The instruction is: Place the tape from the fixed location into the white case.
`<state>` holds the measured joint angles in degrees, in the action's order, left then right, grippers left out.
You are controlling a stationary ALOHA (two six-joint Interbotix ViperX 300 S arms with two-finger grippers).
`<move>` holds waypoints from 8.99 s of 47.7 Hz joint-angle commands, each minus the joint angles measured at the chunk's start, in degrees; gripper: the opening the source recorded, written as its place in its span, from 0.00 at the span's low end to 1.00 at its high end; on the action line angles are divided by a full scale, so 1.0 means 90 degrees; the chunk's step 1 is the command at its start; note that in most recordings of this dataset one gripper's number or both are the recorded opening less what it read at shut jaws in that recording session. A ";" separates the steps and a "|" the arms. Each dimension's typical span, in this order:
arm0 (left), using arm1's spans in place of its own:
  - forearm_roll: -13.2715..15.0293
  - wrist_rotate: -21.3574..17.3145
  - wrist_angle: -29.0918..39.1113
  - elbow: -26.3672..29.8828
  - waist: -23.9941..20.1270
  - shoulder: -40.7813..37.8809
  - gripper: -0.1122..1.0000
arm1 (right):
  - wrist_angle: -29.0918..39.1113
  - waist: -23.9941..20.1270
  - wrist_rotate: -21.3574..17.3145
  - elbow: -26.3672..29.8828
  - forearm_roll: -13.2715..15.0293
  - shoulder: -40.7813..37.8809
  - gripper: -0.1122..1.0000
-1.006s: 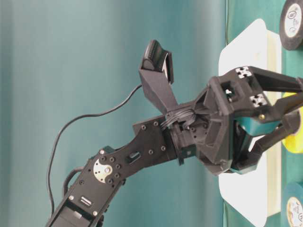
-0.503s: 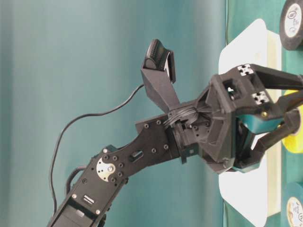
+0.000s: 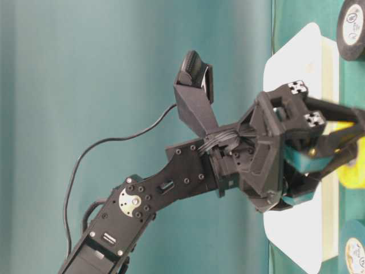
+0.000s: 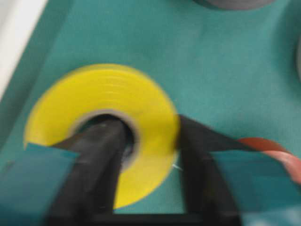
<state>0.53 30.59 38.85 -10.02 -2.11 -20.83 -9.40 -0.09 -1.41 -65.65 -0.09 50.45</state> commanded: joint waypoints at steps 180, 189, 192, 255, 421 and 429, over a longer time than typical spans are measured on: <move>-0.0137 -0.0957 0.2861 0.1699 -0.0859 0.2168 0.32 | 0.0010 0.0000 -0.0010 0.0205 0.0000 -0.0039 0.10; -0.0137 -0.1055 0.2852 0.1699 -0.1279 0.2178 0.32 | 0.0010 0.0000 0.0000 0.0205 -0.0010 -0.0029 0.10; -0.0137 -0.1172 0.2852 0.1719 -0.1416 0.2178 0.32 | 0.0010 0.0000 -0.0010 0.0205 0.0000 -0.0039 0.10; -0.0137 -0.1289 0.1924 0.0869 -0.1895 0.1904 0.32 | 0.0088 0.0000 -0.0010 0.0205 0.0000 -0.0039 0.10; -0.0059 -0.1660 0.1816 0.1113 -0.2100 0.1475 0.93 | 0.0156 0.0000 0.0010 0.0215 0.0000 -0.0088 0.10; -0.0059 -0.1660 0.1816 0.1113 -0.2109 0.1484 0.93 | 0.0156 0.0000 0.0010 0.0215 0.0000 -0.0078 0.10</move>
<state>-0.09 15.56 55.37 -1.41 -21.09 -10.11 -7.82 -0.09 -1.32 -65.39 -0.09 49.92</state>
